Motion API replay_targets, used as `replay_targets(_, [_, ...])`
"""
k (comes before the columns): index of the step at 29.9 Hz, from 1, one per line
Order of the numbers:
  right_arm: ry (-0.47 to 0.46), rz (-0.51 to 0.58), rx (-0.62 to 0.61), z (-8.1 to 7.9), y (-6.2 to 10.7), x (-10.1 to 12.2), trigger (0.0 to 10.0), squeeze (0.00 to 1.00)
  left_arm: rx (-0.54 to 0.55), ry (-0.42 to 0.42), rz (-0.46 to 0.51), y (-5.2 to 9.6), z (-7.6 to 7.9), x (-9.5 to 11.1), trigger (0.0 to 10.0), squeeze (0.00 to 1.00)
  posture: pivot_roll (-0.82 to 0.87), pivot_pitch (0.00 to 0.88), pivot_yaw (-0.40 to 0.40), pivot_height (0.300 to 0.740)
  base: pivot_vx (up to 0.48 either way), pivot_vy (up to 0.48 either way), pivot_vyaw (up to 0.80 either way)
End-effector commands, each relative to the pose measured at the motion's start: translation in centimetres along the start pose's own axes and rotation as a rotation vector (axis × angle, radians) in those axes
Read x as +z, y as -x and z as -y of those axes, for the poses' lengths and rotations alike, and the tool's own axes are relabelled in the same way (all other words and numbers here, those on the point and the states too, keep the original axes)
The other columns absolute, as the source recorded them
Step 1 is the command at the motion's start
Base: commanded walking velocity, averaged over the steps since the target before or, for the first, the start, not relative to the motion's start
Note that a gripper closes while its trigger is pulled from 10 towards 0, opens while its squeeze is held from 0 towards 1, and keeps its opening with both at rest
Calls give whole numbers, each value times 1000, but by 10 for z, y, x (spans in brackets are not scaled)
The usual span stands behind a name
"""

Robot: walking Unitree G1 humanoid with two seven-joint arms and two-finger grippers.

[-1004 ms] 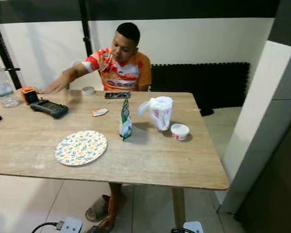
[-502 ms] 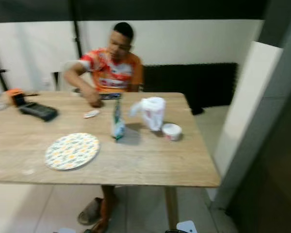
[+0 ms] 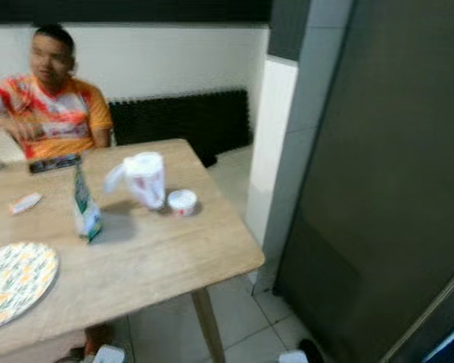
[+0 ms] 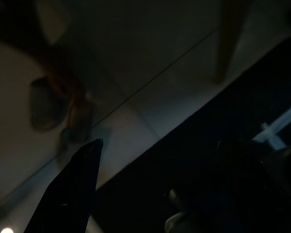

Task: Restocking fridge

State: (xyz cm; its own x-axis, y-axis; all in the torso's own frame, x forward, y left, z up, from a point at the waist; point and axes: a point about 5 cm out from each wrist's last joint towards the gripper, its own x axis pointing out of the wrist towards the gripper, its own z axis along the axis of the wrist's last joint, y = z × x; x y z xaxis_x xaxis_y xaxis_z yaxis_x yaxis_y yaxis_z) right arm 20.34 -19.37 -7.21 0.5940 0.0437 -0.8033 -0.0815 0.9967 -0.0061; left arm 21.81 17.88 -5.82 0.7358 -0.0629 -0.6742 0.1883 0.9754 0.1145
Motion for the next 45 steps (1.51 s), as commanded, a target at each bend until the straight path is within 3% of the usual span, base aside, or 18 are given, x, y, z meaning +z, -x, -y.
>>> replay_targets(1, [-19,-2,10,0,1,-3,10000,0,-7,5,-28,2,2,-9,10000,0,-14,84,6,740,0,0,0])
replay_targets(9, [-33,-11,-4,3,1,-5,10000,0,-38,-3,-25,1,5,-7,10000,0,-22,85,10,740,0,0,0])
replay_targets(22, [-38,-5,-11,5,1,-3,10000,0,-36,20,-21,0,4,-5,10000,0,-26,97,6,740,0,-388,0])
replay_targets(45, [-38,-4,1,3,0,0,10000,0,-22,41,-12,0,2,-4,10000,0,-25,97,8,740,0,0,-62])
